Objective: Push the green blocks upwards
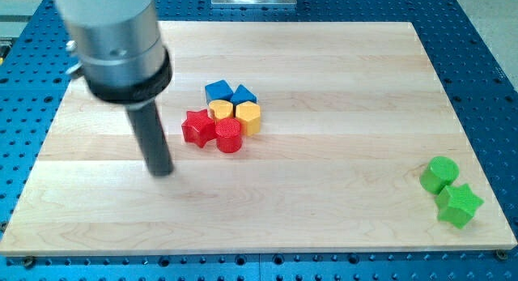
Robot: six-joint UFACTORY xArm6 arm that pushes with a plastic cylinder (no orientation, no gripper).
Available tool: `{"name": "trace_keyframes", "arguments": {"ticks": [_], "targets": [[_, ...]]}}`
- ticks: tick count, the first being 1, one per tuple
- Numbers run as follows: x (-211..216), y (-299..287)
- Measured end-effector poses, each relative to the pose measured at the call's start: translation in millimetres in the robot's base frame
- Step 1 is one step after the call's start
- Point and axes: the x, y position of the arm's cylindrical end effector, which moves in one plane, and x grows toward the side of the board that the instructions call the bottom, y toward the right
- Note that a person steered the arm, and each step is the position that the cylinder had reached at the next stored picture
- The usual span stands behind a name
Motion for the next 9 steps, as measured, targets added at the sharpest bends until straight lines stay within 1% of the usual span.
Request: {"name": "trace_keyframes", "arguments": {"ticks": [1, 2, 3, 4, 5, 6, 8, 9], "targets": [[37, 111], [-28, 215], [-81, 333], [-46, 433], [49, 448], [65, 375], [-37, 288], [-60, 260]]}}
